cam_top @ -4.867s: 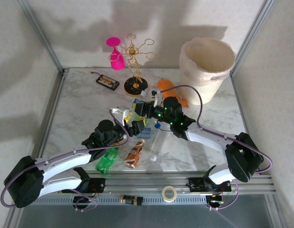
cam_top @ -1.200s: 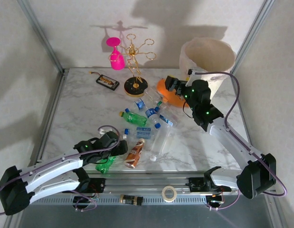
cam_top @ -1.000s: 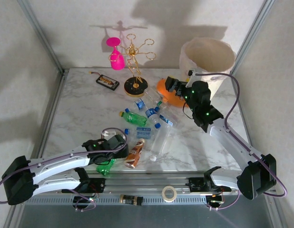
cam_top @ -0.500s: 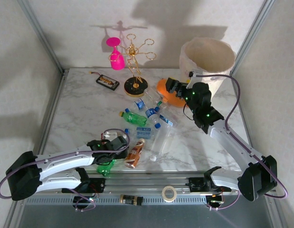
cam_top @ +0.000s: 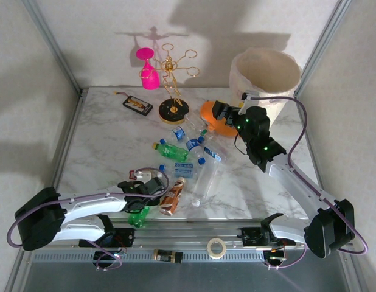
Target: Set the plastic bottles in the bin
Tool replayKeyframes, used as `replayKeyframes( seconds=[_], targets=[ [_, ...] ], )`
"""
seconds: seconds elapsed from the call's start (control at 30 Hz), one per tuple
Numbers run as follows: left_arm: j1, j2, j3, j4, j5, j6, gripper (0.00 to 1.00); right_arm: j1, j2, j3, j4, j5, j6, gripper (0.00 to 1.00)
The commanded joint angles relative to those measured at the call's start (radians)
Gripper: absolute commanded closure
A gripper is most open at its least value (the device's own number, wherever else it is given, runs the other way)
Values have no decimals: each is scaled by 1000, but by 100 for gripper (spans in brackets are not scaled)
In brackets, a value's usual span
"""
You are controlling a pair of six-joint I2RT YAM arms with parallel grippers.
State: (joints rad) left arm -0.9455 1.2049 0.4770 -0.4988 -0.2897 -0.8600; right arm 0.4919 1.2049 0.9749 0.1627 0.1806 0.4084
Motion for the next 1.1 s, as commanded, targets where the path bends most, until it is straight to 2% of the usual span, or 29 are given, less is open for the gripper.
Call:
replayKeyframes(
  seconds=[0.0,0.27,0.47,0.77,0.93,1.07],
  targets=[
    [5,19,-23,53,-26,5,33,9,-20,-4,18,20,3,1],
    [20,43,-41,91,-25,31,45,9,-43,-8,10,32,3,1],
    [27,-4,-35,84,-39,33,55,8,-41,-16,15,33,8,1],
    [41,-162,86,-1,-128,57,58,6,-36,-35,70,-8,38,1],
    [83,-221,160,58,-144,89,59,1,-44,-58,125,-130,6,1],
    [126,-240,188,225,-150,100,59,3,-30,-67,139,-312,-17,1]
  ],
)
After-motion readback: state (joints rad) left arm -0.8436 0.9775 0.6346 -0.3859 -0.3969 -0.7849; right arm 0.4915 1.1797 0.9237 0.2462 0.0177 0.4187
